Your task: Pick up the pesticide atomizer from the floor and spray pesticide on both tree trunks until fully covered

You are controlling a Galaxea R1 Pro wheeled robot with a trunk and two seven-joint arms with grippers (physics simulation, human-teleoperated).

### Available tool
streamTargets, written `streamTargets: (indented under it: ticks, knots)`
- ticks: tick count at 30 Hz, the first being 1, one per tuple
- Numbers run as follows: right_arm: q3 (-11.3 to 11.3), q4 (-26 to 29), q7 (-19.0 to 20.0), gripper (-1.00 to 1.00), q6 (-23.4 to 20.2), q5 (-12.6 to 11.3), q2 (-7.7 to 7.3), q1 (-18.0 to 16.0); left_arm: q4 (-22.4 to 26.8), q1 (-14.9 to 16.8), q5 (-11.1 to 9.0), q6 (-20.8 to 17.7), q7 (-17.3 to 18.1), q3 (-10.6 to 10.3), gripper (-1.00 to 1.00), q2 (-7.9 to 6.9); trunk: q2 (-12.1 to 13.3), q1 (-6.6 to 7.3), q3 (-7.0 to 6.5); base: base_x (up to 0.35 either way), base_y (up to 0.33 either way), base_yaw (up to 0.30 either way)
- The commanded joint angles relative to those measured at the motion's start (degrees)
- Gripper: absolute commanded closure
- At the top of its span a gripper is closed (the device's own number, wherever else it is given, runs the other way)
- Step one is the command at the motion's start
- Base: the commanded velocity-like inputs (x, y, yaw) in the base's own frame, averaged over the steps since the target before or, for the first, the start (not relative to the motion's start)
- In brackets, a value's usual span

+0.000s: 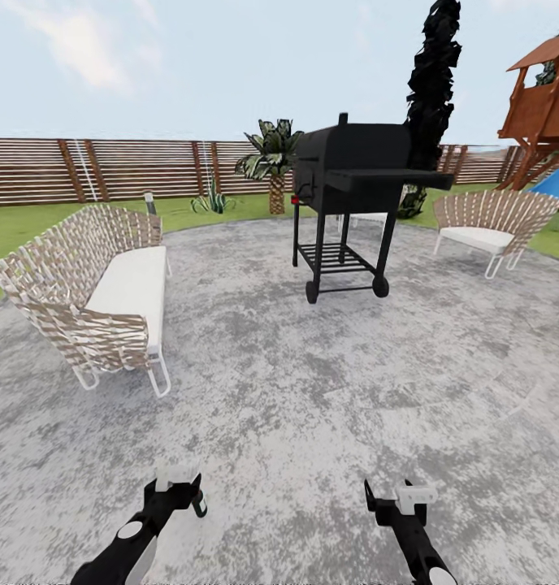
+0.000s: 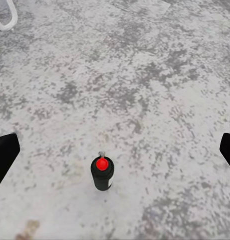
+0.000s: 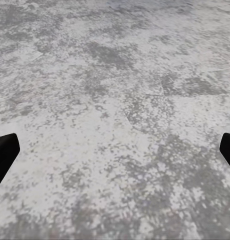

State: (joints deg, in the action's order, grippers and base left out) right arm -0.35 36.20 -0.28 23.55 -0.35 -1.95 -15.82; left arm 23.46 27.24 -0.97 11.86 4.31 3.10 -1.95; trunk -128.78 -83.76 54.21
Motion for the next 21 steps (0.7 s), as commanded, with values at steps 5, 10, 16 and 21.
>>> streamTargets:
  ticks: [5, 10, 16, 21]
  knots:
    - [0.06, 0.01, -0.02, -1.00, 0.00, 0.00, 0.00, 0.00, 0.01, 0.00, 0.00, 0.00, 0.00, -0.02, -1.00, 0.09, -2.02, -1.10, 0.91, 0.000, 0.000, 0.000]
    - [0.03, 0.01, -0.05, -1.00, 0.00, 0.00, 0.01, 0.00, 0.01, 0.00, 0.02, 0.00, 0.00, 0.02, -1.00, 0.10, -4.03, -2.20, 1.83, 0.000, 0.000, 0.000]
    - [0.00, 0.01, -0.04, -1.00, 0.00, 0.00, 0.01, 0.00, 0.01, 0.00, 0.01, 0.00, 0.02, 0.03, -1.00, 0.10, -6.43, -3.52, 3.24, 0.000, 0.000, 0.000]
    - [-0.03, 0.01, -0.05, -1.00, 0.00, 0.00, 0.00, 0.00, 0.01, 0.00, 0.00, 0.00, 0.00, 0.05, -1.00, 0.10, -8.44, -4.62, 4.57, 0.000, 0.000, 0.000]
